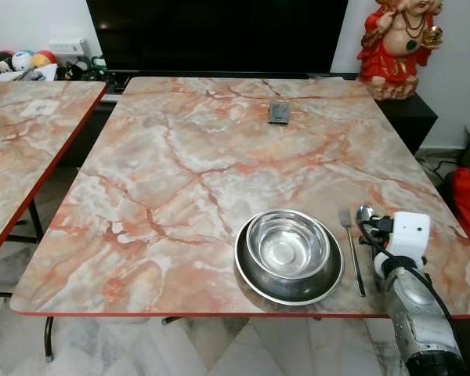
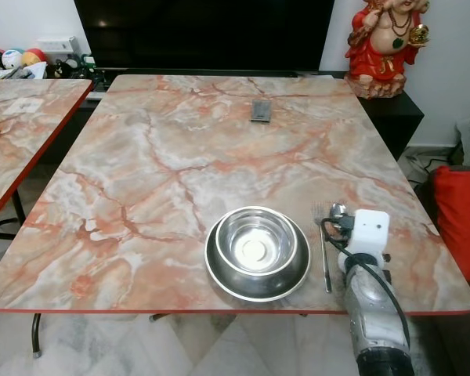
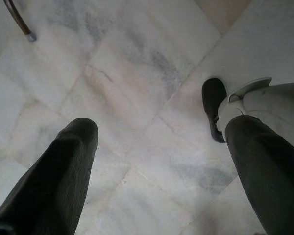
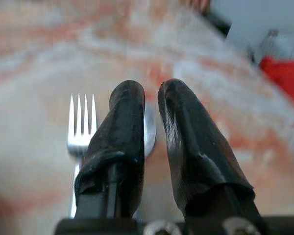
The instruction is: Setting the table
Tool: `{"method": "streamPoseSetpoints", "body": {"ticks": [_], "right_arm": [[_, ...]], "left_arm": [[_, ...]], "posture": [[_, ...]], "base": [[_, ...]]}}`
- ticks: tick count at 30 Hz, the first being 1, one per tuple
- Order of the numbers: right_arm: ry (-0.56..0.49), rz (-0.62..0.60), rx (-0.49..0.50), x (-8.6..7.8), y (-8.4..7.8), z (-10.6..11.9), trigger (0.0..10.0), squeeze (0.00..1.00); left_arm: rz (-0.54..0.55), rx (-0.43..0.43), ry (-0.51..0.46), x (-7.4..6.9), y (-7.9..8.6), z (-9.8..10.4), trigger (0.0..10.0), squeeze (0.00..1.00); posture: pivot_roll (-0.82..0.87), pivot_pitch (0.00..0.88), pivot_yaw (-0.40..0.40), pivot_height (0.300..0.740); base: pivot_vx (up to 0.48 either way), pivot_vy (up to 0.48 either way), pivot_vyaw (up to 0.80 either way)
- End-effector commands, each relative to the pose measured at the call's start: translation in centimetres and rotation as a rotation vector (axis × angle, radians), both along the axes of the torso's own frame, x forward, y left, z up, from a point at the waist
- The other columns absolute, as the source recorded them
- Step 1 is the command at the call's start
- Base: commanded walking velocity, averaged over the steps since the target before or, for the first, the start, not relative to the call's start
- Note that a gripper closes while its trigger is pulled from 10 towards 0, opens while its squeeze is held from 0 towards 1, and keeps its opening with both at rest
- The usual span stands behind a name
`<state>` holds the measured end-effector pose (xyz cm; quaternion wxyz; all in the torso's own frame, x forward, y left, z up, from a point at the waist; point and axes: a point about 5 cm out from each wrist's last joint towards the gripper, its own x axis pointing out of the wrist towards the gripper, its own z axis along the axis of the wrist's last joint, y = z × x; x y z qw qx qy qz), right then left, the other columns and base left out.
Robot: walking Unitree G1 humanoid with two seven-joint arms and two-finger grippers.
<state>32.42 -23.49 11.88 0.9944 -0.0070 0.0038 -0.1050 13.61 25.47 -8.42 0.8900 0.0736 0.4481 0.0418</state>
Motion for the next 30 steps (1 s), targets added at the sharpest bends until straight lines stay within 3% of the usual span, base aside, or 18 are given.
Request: {"method": "streamPoseSetpoints", "body": {"ticks": [1,4,8,12,14,30], "right_arm": [[-0.046,0.006,0.014,-0.4,0.3,0.5,10.0,0.0],[-0.081,0.052,0.018,-1.3,1.6,0.5,10.0,0.0],[-0.128,0.058,0.013,-1.9,1.8,0.9,10.0,0.0],[-0.173,0.027,0.023,-1.7,1.4,1.6,10.0,0.0],[-0.163,0.061,-0.048,-1.8,1.9,1.6,10.0,0.0],[-0.241,0.151,-0.05,-2.2,4.3,2.6,10.0,0.0]], "left_arm": [[0.004,-0.004,0.017,-0.5,-0.2,-0.2,10.0,0.0],[0.013,0.0,0.004,-0.4,-0.1,-0.2,10.0,0.0],[0.014,0.003,-0.001,-0.3,0.1,-0.1,10.0,0.0],[0.015,0.0,0.003,-0.3,0.2,0.0,10.0,0.0],[0.019,-0.006,0.0,-0.2,0.2,0.0,10.0,0.0],[0.019,-0.023,0.007,0.0,-0.5,-0.2,10.0,0.0]], "posture": [[-0.01,0.105,-0.004,0.74],[-0.01,0.093,-0.008,0.74],[-0.01,0.081,-0.007,0.74],[-0.03,0.055,-0.006,0.74],[-0.02,0.042,-0.011,0.74],[-0.01,0.005,-0.01,0.74]], "base": [[0.0,0.0,0.0],[0.0,0.0,0.0],[0.0,0.0,0.0],[0.0,0.0,0.0],[0.0,0.0,0.0],[0.0,0.0,0.0]]}}
